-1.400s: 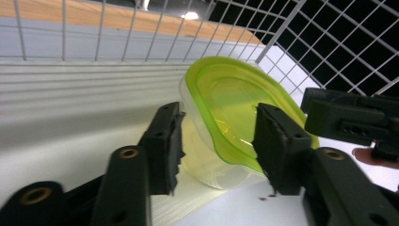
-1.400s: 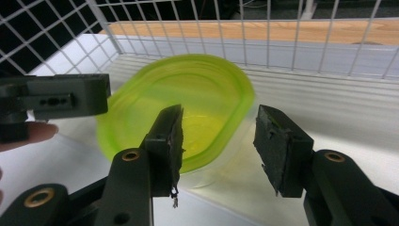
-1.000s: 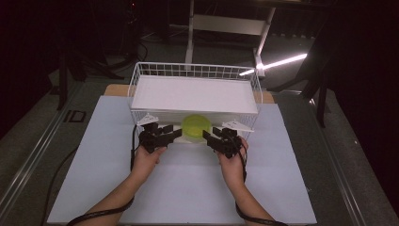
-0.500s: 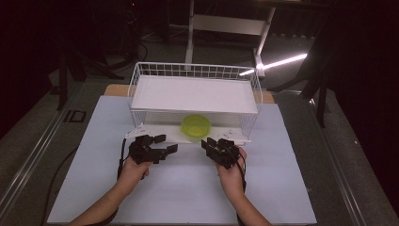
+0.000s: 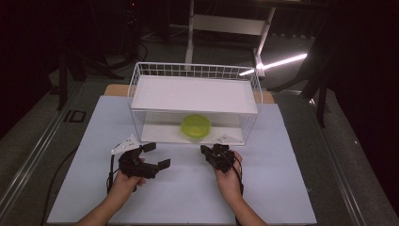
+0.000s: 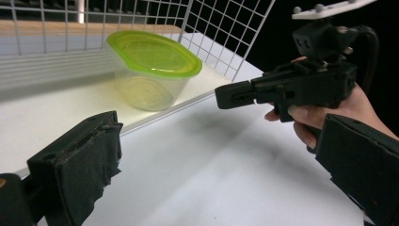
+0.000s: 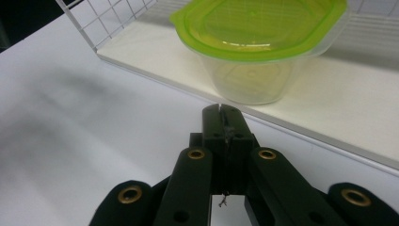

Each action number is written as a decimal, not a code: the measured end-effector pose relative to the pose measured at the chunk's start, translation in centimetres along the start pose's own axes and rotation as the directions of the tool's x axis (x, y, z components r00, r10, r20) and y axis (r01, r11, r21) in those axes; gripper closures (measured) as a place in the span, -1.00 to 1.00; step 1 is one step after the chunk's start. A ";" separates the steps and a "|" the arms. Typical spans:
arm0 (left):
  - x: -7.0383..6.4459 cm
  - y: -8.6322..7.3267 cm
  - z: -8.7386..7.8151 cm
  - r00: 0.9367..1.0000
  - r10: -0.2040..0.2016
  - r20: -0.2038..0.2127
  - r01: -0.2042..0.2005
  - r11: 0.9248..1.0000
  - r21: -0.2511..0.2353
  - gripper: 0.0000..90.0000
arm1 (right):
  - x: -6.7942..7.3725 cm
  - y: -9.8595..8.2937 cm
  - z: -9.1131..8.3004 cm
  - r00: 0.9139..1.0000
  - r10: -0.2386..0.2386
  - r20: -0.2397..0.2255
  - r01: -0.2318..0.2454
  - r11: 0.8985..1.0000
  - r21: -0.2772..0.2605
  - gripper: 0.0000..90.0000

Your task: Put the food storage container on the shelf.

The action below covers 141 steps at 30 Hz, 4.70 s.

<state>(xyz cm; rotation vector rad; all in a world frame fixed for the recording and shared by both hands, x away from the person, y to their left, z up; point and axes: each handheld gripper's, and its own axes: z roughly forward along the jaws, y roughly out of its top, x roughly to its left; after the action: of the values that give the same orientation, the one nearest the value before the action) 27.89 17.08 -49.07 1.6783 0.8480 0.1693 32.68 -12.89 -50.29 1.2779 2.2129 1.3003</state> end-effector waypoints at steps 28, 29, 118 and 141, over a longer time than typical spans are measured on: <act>-1.3 -2.3 -1.0 0.998 0.055 0.005 -0.054 0.998 -0.041 -0.97 | -1.3 2.1 3.5 0.998 0.053 0.045 -0.053 0.999 -0.004 1.00; -1.3 -2.3 -1.0 0.998 0.056 0.006 -0.056 0.998 -0.042 -0.97 | -1.4 2.2 3.6 0.997 0.055 0.045 -0.055 0.998 -0.004 1.00; -1.8 -3.1 -5.9 0.995 0.085 -0.046 -0.086 0.996 -0.017 -0.97 | -1.3 -4.7 -10.4 0.990 -0.081 -0.115 0.067 0.990 -0.120 -0.60; -1.9 -4.4 -4.9 0.992 0.103 -0.068 -0.102 0.995 0.015 -0.97 | -3.0 -6.4 -9.5 0.986 -0.161 -0.051 0.155 0.982 -0.110 -0.61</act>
<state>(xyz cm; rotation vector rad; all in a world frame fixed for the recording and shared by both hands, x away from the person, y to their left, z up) 21.97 20.06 -50.96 1.7366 0.8151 0.2946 25.09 -22.05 -50.74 1.0160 2.2025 1.3898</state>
